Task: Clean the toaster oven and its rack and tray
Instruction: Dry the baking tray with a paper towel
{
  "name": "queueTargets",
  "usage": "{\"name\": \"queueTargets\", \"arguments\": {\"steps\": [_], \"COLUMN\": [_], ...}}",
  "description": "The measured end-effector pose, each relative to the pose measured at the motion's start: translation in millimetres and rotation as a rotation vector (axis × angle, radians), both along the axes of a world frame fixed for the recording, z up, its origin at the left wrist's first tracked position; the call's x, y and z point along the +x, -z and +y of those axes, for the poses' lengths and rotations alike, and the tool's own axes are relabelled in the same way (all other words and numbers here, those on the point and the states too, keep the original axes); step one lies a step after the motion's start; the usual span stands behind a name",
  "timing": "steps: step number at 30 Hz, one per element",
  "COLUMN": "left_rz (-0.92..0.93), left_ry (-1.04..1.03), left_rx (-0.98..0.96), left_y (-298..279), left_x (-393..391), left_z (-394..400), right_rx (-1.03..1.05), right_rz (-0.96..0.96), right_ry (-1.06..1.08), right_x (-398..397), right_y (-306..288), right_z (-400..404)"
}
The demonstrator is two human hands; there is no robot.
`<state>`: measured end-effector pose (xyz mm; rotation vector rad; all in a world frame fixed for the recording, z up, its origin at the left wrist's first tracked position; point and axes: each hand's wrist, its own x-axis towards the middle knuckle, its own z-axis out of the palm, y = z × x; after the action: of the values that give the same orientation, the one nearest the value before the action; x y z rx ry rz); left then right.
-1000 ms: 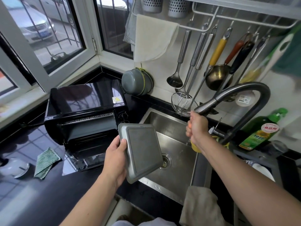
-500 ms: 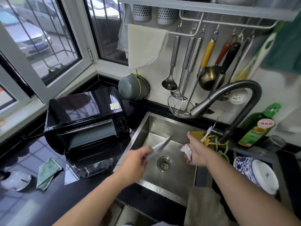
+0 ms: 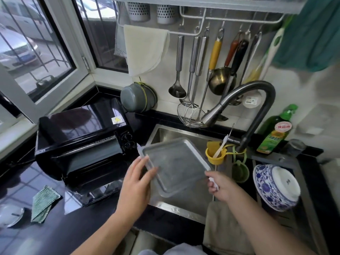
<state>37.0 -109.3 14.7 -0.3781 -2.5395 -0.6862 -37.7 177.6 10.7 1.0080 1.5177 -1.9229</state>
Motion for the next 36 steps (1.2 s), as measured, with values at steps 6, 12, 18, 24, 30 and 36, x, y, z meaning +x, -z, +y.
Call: {"name": "queueTargets", "arguments": {"steps": [6,12,18,24,30,36], "left_rz": [-0.946,-0.883,-0.871,-0.893,-0.897,-0.894], "left_ry": [-0.306,-0.431,-0.431,-0.345,-0.327,-0.352], "left_rx": [1.578,1.606,1.587,1.503,1.501,1.515], "left_y": [-25.4,-17.0,-15.2,-21.2,-24.1,-21.9], "left_x": [15.8,8.4,12.6,11.2,5.9,4.2], "left_z": [44.2,40.3,35.7,37.3,38.1,32.8], "right_rx": [0.046,-0.055,0.17,0.218,0.592,0.813], "right_rz": [0.12,0.115,0.274,0.416,0.478,0.477], "right_ry": [0.097,-0.182,-0.168,-0.183,-0.005,-0.27], "right_x": [26.4,32.8,25.1,8.8,2.8,-3.3], "right_y": [8.6,-7.1,-36.4,-72.0,-69.9,-55.1], "right_z": [-19.9,8.2,35.9,44.3,42.9,51.7]}}
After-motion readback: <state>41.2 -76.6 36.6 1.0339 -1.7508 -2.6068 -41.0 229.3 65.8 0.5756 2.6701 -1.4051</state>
